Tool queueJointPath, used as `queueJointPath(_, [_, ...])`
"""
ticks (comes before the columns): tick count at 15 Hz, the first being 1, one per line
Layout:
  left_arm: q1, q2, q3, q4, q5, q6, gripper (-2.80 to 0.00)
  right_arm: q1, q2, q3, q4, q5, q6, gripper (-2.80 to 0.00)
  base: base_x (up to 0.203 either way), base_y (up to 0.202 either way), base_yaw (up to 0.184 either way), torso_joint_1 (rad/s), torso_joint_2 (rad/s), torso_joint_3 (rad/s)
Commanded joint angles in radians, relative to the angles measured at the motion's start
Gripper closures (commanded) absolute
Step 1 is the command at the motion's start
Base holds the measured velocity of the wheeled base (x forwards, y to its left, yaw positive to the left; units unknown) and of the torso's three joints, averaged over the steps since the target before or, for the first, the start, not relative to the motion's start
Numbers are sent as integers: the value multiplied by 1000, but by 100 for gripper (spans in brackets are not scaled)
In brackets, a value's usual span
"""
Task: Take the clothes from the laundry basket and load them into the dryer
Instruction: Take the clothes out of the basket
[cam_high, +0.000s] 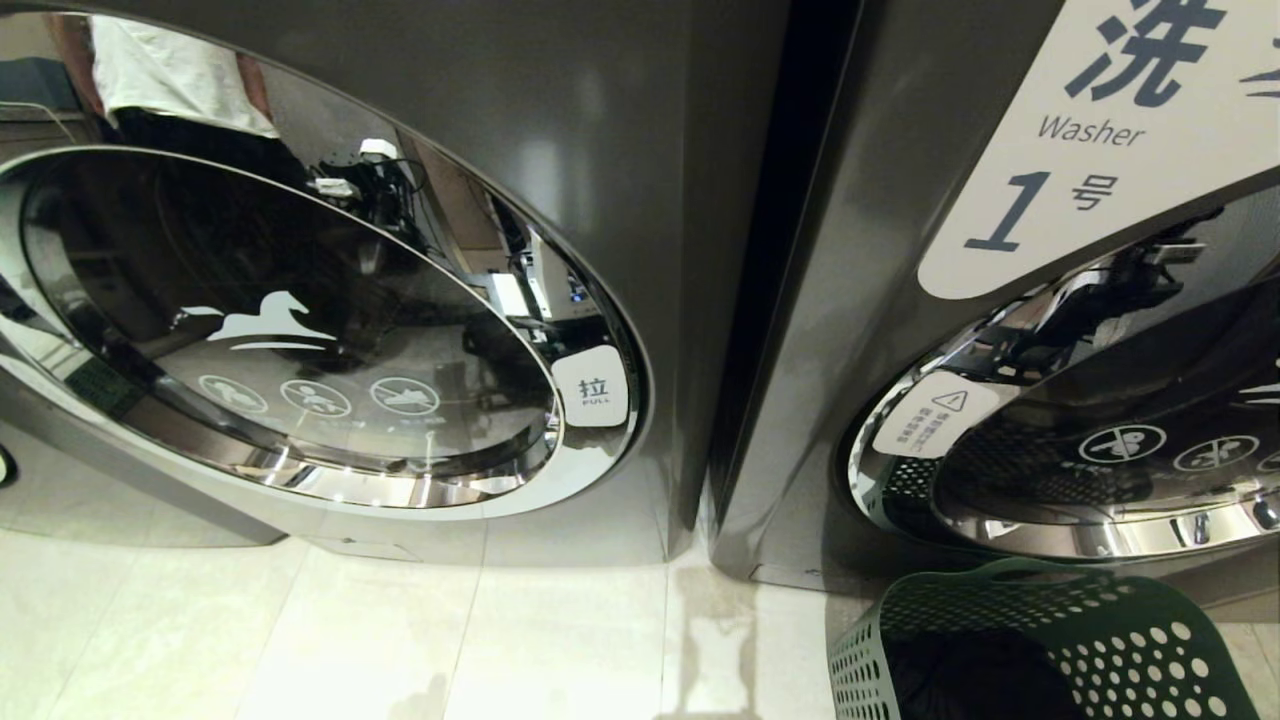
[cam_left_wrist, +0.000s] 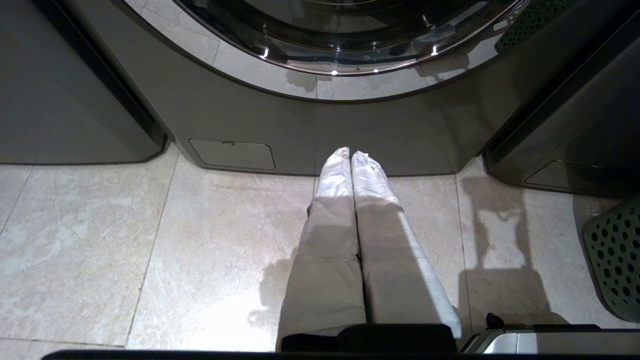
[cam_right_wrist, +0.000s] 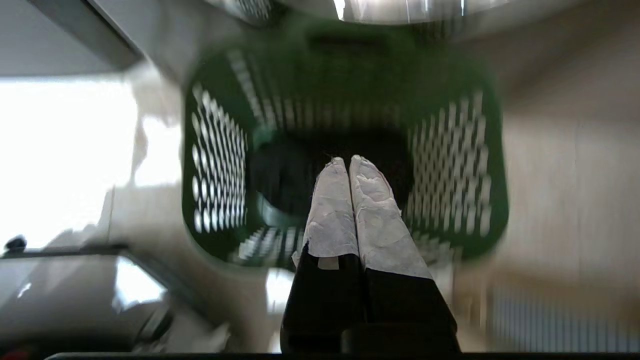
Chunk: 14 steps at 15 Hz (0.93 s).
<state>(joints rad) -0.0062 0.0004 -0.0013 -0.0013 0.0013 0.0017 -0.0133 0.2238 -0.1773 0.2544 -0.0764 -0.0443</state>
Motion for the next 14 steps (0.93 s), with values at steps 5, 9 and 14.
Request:
queueJointPath(5, [0, 0, 0, 0, 0, 0, 0, -46, 789, -235, 137, -108, 453, 0, 0, 0, 0, 0, 0, 0])
queueJointPath(9, [0, 0, 1, 0, 0, 0, 0, -125, 1139, -351, 196, -125, 771, 0, 0, 0, 0, 0, 0, 0])
queueJointPath(14, [0, 0, 0, 0, 0, 0, 0, -384, 1390, -445, 208, -41, 835, 0, 0, 0, 0, 0, 0, 0])
